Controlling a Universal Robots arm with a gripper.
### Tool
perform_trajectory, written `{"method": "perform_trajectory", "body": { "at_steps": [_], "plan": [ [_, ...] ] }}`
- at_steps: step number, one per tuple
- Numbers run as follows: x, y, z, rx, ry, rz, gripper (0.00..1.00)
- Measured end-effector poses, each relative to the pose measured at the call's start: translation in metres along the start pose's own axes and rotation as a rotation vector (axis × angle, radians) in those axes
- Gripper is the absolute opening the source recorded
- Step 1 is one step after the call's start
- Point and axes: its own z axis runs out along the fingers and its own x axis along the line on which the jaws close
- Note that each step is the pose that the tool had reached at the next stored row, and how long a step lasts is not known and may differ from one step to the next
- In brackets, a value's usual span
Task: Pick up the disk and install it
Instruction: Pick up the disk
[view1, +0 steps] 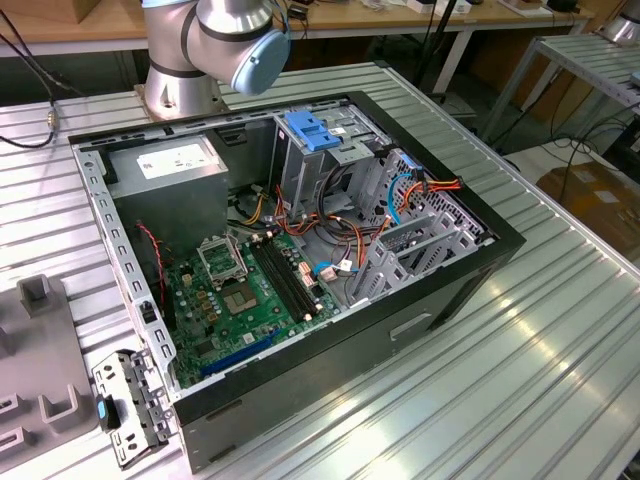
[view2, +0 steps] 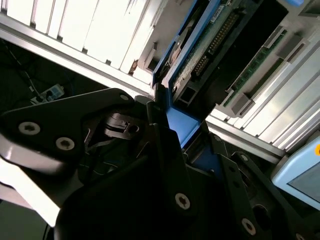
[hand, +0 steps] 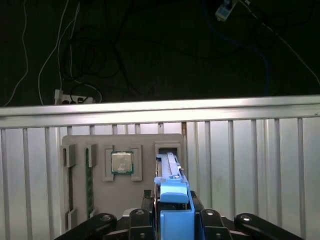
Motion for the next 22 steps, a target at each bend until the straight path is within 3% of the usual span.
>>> {"method": "perform_trajectory", "body": {
  "at_steps": [4,12,22],
  "plan": [
    [0.0004,0.0001,-0.0106,0.0000,0.0000,0.000,0.37],
    [0.0004,0.0001,-0.0114,-0.0001,0.0000,0.000,0.37],
    [0.0008,0.0001,-0.0195,0.0000,-0.0002,0.000,0.37]
  ]
}}
